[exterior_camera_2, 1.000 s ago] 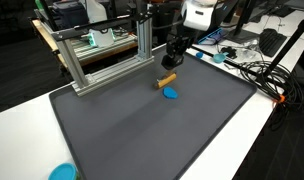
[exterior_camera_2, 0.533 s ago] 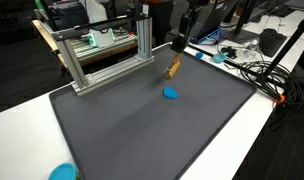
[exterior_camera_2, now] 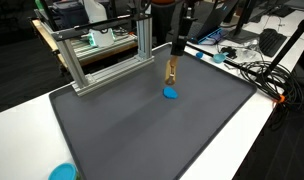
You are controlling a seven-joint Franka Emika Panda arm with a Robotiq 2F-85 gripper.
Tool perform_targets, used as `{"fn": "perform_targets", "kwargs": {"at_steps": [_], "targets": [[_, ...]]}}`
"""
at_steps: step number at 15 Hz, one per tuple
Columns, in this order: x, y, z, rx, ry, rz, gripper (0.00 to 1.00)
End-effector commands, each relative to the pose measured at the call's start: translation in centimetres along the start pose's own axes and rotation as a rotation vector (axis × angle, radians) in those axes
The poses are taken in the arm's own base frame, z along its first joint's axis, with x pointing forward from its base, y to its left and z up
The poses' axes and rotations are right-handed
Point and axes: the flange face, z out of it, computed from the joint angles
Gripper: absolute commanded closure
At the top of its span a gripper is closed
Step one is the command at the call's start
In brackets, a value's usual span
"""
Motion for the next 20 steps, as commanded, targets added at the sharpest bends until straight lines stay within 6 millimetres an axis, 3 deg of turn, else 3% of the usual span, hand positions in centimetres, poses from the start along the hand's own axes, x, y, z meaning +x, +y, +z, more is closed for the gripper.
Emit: {"fn": "perform_targets", "kwargs": {"at_steps": [1, 2, 7, 10, 13, 15, 16, 19, 20], "targets": [[0.1, 0.3, 0.1, 0.005, 0.001, -0.008, 0.54], [0.3, 0.3, 0.2, 0.007, 0.001, -0.012, 0.79], [-0.5, -1.7, -2.1, -0.007, 0.044, -0.345, 0.79], [-2.6, -2.0, -2.2, -0.009, 0.057, -0.505, 0.79], [-5.0, -2.2, -0.6, -0.003, 0.058, -0.667, 0.79], [-5.8, -2.7, 1.6, 0.001, 0.067, -0.752, 0.79], [-4.1, -1.5, 0.6, 0.003, 0.039, -0.679, 0.54], [-4.8, -2.0, 2.7, 0.015, 0.036, -0.729, 0.54], [-4.9, -2.1, 2.8, 0.016, 0.036, -0.732, 0.79]]}}
